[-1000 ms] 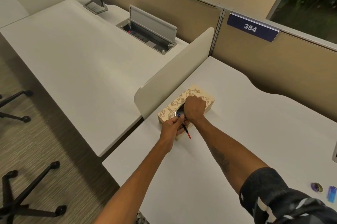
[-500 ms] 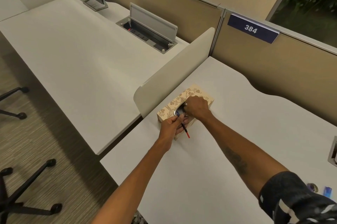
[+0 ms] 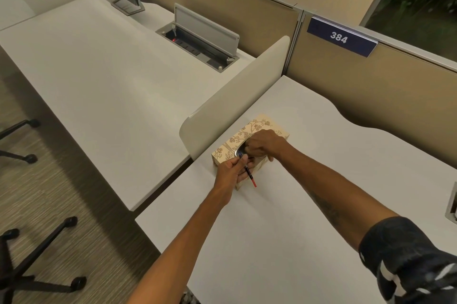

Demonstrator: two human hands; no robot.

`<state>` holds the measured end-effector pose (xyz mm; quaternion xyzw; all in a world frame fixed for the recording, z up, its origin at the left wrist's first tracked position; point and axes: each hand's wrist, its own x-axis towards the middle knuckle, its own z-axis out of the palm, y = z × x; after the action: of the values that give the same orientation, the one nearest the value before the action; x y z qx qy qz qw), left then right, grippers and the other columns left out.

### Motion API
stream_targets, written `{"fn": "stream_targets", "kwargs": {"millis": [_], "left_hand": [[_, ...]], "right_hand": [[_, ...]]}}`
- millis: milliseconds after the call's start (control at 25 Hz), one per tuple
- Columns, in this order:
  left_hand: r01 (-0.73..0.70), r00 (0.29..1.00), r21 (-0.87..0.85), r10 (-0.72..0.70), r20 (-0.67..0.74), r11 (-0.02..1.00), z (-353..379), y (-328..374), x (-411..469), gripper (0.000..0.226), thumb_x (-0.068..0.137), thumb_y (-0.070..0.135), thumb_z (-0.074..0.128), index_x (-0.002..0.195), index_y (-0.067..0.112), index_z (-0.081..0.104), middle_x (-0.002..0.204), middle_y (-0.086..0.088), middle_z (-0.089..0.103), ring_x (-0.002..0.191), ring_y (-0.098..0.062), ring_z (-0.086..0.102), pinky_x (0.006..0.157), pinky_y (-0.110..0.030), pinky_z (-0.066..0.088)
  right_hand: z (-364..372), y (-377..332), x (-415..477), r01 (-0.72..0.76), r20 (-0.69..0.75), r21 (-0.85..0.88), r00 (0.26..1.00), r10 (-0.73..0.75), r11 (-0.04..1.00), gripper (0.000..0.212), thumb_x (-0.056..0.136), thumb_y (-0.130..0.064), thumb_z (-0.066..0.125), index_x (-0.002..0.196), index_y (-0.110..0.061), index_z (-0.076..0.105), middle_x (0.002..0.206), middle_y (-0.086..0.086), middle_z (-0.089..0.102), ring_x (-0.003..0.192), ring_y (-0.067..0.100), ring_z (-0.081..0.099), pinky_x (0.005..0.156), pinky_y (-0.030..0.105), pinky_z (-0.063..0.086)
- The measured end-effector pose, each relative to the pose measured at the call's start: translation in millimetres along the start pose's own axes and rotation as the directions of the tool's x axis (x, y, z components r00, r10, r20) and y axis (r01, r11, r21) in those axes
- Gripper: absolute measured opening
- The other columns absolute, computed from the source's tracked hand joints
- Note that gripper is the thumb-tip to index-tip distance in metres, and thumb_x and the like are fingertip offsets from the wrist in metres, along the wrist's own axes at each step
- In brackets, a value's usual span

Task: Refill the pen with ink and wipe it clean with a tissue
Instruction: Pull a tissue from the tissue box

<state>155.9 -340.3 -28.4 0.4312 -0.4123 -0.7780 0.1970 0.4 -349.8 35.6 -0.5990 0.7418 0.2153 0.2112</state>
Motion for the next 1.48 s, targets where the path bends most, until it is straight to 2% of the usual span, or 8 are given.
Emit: {"fn": "stream_targets", "kwargs": {"millis": [120, 240, 320, 480, 680, 920, 1160, 1480], "left_hand": [[0.005, 1.0, -0.001, -0.005, -0.001, 1.0, 2.6, 2.6, -3.2, 0.032, 0.094, 0.025, 0.064, 0.122, 0.009, 0.065, 0.11, -0.011, 0.075, 0.102, -0.019, 0.073, 0.092, -0.034, 0.058], [0.014, 1.0, -0.004, -0.014, -0.014, 1.0, 2.5, 2.8, -3.8, 0.03, 0.095, 0.024, 0.063, 0.121, 0.01, 0.065, 0.11, -0.009, 0.076, 0.101, -0.018, 0.073, 0.09, -0.032, 0.058], [0.025, 1.0, -0.002, -0.025, -0.013, 1.0, 2.1, 2.5, -3.3, 0.036, 0.095, 0.024, 0.064, 0.126, 0.006, 0.064, 0.11, -0.008, 0.076, 0.102, -0.018, 0.073, 0.088, -0.03, 0.059], [0.016, 0.999, -0.01, -0.016, -0.03, 1.0, 4.4, 3.6, -4.9, 0.032, 0.095, 0.022, 0.064, 0.123, 0.008, 0.066, 0.108, -0.008, 0.076, 0.102, -0.019, 0.073, 0.088, -0.031, 0.059], [0.01, 0.998, 0.0, -0.01, -0.058, 1.0, 6.5, 5.4, -7.4, 0.009, 0.094, 0.02, 0.064, 0.102, 0.025, 0.067, 0.098, 0.001, 0.076, 0.095, -0.018, 0.074, 0.087, -0.032, 0.06], [0.019, 0.996, 0.02, -0.017, -0.092, 1.0, 7.7, 6.6, -8.3, 0.009, 0.094, 0.021, 0.065, 0.102, 0.024, 0.066, 0.095, 0.002, 0.076, 0.094, -0.018, 0.074, 0.082, -0.028, 0.061], [0.02, 0.996, 0.017, -0.018, -0.093, 1.0, 8.2, 6.2, -9.3, 0.026, 0.094, 0.021, 0.065, 0.119, 0.016, 0.063, 0.104, -0.002, 0.075, 0.097, -0.02, 0.074, 0.084, -0.031, 0.061], [0.004, 0.997, -0.019, -0.005, -0.079, 1.0, 7.7, 8.9, -11.9, 0.018, 0.094, 0.019, 0.065, 0.11, 0.026, 0.062, 0.103, -0.001, 0.074, 0.097, -0.019, 0.073, 0.081, -0.028, 0.061]], "right_hand": [[1.6, -6.6, 2.0, -0.071, -0.012, 0.017, 0.997, 0.071, 0.997, 0.029, 0.091, -0.022, 0.041, 0.064, -0.015, 0.048, 0.065, 0.0, 0.055, 0.079, 0.022, 0.065, 0.054, 0.025, 0.034], [10.1, -12.2, 10.5, -0.156, -0.108, 0.059, 0.981, 0.161, 0.986, 0.023, 0.091, -0.025, 0.046, 0.091, -0.014, 0.066, 0.099, 0.005, 0.07, 0.098, 0.024, 0.066, 0.07, 0.029, 0.04], [18.5, -12.9, 15.0, -0.231, -0.182, 0.145, 0.949, 0.256, 0.962, 0.024, 0.09, -0.025, 0.051, 0.101, -0.013, 0.069, 0.106, 0.005, 0.07, 0.099, 0.024, 0.066, 0.072, 0.028, 0.041], [24.3, -19.0, 19.6, -0.341, -0.267, 0.248, 0.876, 0.403, 0.907, 0.02, 0.093, -0.014, 0.052, 0.102, -0.012, 0.07, 0.106, 0.005, 0.07, 0.099, 0.024, 0.067, 0.076, 0.028, 0.045], [29.1, -27.1, 18.8, -0.382, -0.314, 0.321, 0.82, 0.478, 0.866, 0.02, 0.092, -0.007, 0.052, 0.099, -0.012, 0.07, 0.101, 0.006, 0.071, 0.095, 0.024, 0.068, 0.07, 0.029, 0.043], [27.6, -32.8, 17.8, -0.412, -0.299, 0.359, 0.799, 0.522, 0.837, 0.017, 0.092, -0.006, 0.056, 0.101, -0.012, 0.07, 0.103, 0.005, 0.07, 0.099, 0.023, 0.067, 0.073, 0.029, 0.047], [26.9, -33.6, 15.8, -0.395, -0.314, 0.378, 0.796, 0.517, 0.837, 0.019, 0.092, -0.006, 0.055, 0.104, -0.012, 0.069, 0.107, 0.005, 0.07, 0.102, 0.023, 0.066, 0.075, 0.03, 0.047], [29.0, -31.2, 18.3, -0.357, -0.303, 0.312, 0.841, 0.448, 0.88, 0.022, 0.093, -0.011, 0.049, 0.101, -0.012, 0.07, 0.106, 0.007, 0.069, 0.101, 0.024, 0.064, 0.074, 0.03, 0.045]]}}
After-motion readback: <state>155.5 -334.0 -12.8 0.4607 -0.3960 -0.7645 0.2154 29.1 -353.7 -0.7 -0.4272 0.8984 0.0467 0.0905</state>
